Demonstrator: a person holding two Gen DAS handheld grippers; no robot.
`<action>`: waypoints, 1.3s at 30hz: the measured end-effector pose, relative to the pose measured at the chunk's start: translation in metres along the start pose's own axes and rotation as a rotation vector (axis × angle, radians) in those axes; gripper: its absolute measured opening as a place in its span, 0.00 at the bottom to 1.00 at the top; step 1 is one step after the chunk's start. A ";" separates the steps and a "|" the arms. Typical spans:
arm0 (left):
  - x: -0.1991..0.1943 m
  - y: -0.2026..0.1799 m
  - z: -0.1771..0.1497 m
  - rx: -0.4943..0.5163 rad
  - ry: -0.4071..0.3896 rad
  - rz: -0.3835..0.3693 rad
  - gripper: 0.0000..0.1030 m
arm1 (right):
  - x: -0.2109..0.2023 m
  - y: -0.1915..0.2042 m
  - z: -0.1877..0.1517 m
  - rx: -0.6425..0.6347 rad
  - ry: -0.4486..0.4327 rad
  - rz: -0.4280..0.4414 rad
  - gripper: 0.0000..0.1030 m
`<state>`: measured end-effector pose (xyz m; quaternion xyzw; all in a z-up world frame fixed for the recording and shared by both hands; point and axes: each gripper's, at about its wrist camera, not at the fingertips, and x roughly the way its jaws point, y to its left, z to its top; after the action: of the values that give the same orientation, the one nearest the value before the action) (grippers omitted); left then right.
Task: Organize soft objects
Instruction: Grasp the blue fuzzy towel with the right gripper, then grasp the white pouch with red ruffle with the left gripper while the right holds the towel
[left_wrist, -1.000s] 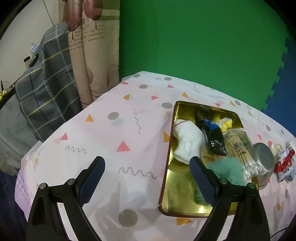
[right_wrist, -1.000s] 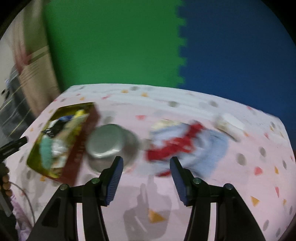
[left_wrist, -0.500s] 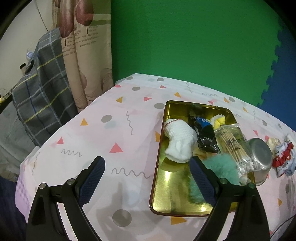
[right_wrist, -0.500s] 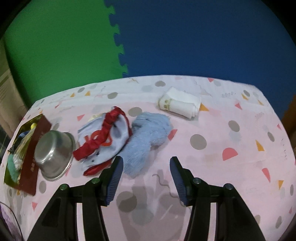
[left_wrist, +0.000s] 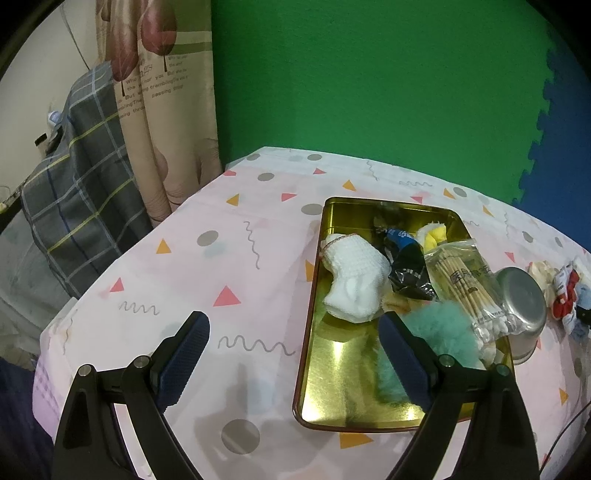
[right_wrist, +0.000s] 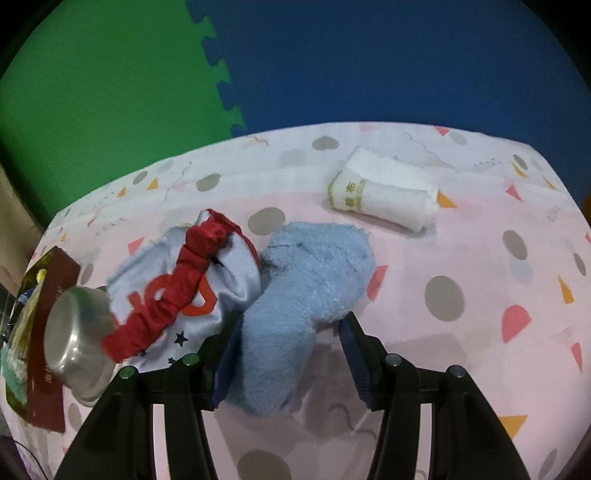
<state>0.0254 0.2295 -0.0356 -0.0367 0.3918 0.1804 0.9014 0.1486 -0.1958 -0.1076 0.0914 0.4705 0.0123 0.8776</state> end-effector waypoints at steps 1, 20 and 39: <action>0.000 0.000 0.000 -0.001 -0.001 0.000 0.88 | 0.000 0.001 -0.001 -0.004 -0.014 -0.002 0.52; -0.028 -0.034 0.001 0.057 -0.042 -0.066 0.88 | -0.043 -0.032 -0.041 -0.062 -0.075 -0.006 0.22; -0.057 -0.214 -0.010 0.335 -0.003 -0.437 0.88 | -0.070 -0.104 -0.076 -0.050 -0.125 -0.108 0.22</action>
<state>0.0585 0.0106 -0.0175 0.0296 0.3975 -0.0859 0.9131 0.0403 -0.2943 -0.1090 0.0443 0.4185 -0.0292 0.9067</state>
